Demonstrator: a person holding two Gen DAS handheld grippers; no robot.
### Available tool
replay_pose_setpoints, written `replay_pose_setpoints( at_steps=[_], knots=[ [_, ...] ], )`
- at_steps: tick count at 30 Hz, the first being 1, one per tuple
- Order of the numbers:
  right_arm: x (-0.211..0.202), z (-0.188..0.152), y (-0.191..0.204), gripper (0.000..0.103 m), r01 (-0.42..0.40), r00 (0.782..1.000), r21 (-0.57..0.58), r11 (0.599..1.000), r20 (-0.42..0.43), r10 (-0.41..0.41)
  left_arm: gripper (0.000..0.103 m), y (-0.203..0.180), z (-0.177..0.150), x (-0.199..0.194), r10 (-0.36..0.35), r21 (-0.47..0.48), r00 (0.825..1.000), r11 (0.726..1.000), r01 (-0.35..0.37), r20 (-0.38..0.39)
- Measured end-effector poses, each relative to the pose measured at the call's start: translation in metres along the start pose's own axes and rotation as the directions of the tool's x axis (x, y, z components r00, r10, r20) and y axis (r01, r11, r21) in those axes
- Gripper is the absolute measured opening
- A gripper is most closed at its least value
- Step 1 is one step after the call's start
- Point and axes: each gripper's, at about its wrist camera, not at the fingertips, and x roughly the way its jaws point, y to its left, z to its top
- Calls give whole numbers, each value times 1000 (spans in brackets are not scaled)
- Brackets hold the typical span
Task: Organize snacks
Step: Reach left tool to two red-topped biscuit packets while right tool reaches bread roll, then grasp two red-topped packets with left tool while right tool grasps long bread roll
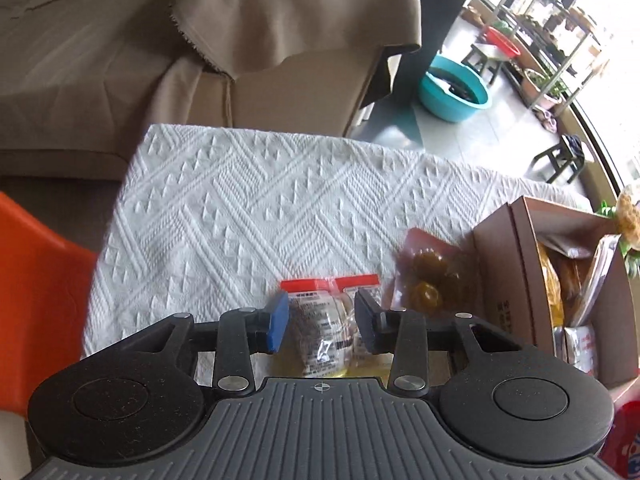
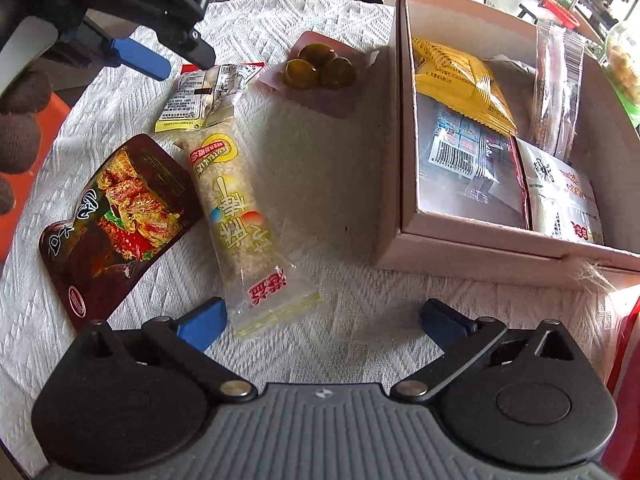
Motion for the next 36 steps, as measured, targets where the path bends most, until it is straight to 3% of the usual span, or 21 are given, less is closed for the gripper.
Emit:
replay_pose_setpoints(
  at_steps=[3, 5, 8, 11, 16, 22, 25, 27, 30, 32, 34, 36],
  knots=[
    [-4, -8, 1, 103, -1, 999, -5, 1000, 32, 1, 41, -23, -2, 11, 52, 121, 998, 991, -48, -37],
    [-4, -12, 1, 103, -1, 999, -7, 1000, 45, 2, 42, -46, -11, 20, 111, 263, 993, 960, -97, -38],
    [-7, -13, 0, 103, -5, 999, -16, 1000, 54, 6, 45, -60, -21, 21, 181, 380, 983, 909, -171, 9],
    [-6, -13, 1, 103, -7, 999, -23, 1000, 54, 8, 51, -49, -17, 22, 224, 361, 974, 907, -219, 29],
    [-6, -14, 1, 103, -9, 998, -28, 1000, 60, 11, 46, -34, -10, 22, 135, 278, 990, 953, -122, -28],
    [-6, -16, 1, 103, -11, 997, -37, 999, 71, 14, 47, -23, 1, 25, -22, 96, 997, 995, 30, -78],
    [-7, -17, 0, 103, -13, 997, -43, 999, 79, 16, 46, -15, 4, 8, -4, 4, 1000, 1000, 4, -9],
    [-8, -19, 0, 103, -14, 996, -47, 999, 87, 18, 46, -19, 4, 5, -16, -14, 1000, 1000, 16, -12],
    [-8, -21, -1, 103, -15, 995, -48, 999, 99, 19, 46, -48, 0, 17, 43, 123, 998, 992, -37, -47],
    [-8, -22, -1, 103, -15, 995, -49, 999, 97, 19, 48, -71, -11, 26, 107, 249, 993, 964, -91, -52],
    [-9, -21, -1, 103, -16, 996, -52, 999, 92, 20, 57, -88, -19, 31, 128, 334, 991, 936, -108, -38],
    [-8, -20, -2, 103, -18, 996, -59, 998, 91, 23, 75, -93, -24, 34, 109, 349, 993, 933, -85, -49]
  ],
)
